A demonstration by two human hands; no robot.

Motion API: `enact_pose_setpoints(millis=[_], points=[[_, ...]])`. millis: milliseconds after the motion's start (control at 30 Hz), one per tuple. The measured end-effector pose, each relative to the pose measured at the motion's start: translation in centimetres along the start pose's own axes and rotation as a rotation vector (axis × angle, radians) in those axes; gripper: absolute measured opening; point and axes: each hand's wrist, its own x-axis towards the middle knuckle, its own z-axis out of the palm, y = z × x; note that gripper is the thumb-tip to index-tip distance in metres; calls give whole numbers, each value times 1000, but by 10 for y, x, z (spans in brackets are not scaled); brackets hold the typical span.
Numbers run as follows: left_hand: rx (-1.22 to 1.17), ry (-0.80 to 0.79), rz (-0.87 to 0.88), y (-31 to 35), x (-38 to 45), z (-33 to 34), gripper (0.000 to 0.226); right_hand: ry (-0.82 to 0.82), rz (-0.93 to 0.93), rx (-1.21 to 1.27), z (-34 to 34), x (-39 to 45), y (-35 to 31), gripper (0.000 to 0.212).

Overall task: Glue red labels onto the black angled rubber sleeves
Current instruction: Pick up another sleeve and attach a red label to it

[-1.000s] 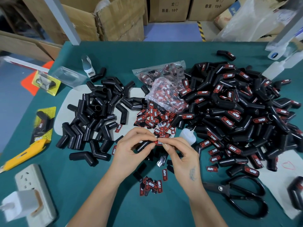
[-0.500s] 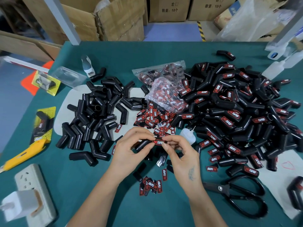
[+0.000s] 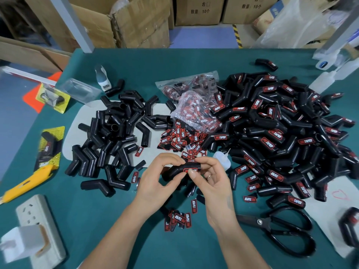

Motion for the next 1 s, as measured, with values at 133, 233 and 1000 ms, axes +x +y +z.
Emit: enact_pose_setpoints(millis=[133,233,1000], points=[[-2,3,4,1,0,0,42,-18,8,20,-3,0,1,31],[-11,3,14,0,2,-2,42,-25,8,26,-4,0,1,31],[60,-15,104,-8,5,-6,12,0,-15,-42,-5,1,-2,28]])
